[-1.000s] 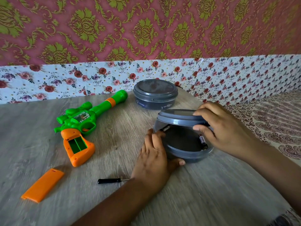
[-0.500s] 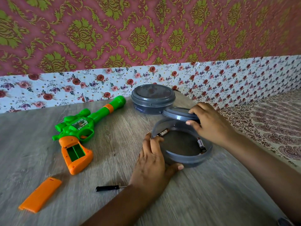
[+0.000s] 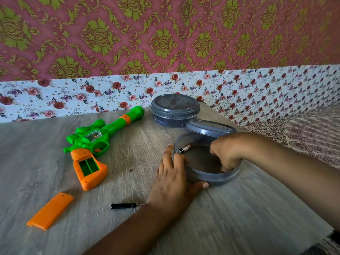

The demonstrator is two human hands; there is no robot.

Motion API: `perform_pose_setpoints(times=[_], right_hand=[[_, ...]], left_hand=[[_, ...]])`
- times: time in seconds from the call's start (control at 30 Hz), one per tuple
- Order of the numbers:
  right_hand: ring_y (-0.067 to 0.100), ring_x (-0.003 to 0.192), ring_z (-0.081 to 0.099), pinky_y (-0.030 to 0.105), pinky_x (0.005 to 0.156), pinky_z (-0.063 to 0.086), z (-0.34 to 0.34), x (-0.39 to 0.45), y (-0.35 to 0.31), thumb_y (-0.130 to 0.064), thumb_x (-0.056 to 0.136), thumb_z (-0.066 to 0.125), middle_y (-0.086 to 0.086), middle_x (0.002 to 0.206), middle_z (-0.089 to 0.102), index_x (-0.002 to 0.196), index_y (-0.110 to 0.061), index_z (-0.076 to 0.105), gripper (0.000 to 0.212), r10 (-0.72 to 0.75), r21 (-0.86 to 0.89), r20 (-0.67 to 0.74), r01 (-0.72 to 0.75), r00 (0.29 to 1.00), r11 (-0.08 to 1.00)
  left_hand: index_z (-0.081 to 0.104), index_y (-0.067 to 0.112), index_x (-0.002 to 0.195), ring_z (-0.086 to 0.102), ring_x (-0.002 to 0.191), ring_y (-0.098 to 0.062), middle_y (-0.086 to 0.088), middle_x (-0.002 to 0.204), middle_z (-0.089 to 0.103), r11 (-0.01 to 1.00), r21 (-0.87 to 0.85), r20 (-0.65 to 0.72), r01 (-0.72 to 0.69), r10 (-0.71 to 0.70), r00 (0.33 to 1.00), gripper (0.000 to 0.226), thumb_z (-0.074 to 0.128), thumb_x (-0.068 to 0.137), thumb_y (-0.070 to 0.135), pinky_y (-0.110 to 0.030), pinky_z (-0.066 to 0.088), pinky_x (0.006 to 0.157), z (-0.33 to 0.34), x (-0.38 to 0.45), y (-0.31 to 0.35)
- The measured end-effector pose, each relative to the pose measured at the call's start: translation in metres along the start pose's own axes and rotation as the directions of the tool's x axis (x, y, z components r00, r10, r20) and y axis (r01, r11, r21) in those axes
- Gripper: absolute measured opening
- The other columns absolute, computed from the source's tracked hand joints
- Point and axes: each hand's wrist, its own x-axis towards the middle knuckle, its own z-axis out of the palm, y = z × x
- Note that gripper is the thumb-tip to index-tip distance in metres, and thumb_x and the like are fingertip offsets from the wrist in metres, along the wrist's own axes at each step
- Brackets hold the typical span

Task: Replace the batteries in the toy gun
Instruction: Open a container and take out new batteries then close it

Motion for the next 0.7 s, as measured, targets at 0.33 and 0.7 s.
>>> perform_pose_setpoints(times=[0.33,0.7], right_hand=[[0.019,0.083,0.053,0.021,0.051,0.039,0.003,0.011,-0.006,-0.006,0.084,0.060,0.008,0.103,0.055,0.120,-0.007,0.051,0.037,-0.099,0.021,-0.050,0.101,0.994,0.995],[0.019,0.082,0.056,0.030,0.064,0.045,0.026,0.013,0.012,-0.012,0.077,0.065,0.004,0.091,0.058,0.093,-0.017,0.056,0.019,-0.074,0.242,-0.347,0.166,0.935,0.956]], left_hand=[[0.028,0.026,0.124,0.024,0.138,-0.016,0.005,0.150,0.001,1.000,0.013,0.016,0.017,-0.017,1.000,0.071,0.061,0.073,0.062,-0.031,0.032,0.110,-0.002,-0.001,0.003],[0.020,0.020,0.141,0.026,0.137,-0.023,-0.008,0.148,0.022,0.973,0.226,0.177,0.053,-0.095,0.980,0.078,0.035,0.081,0.069,-0.035,0.031,0.110,-0.036,0.011,0.028]])
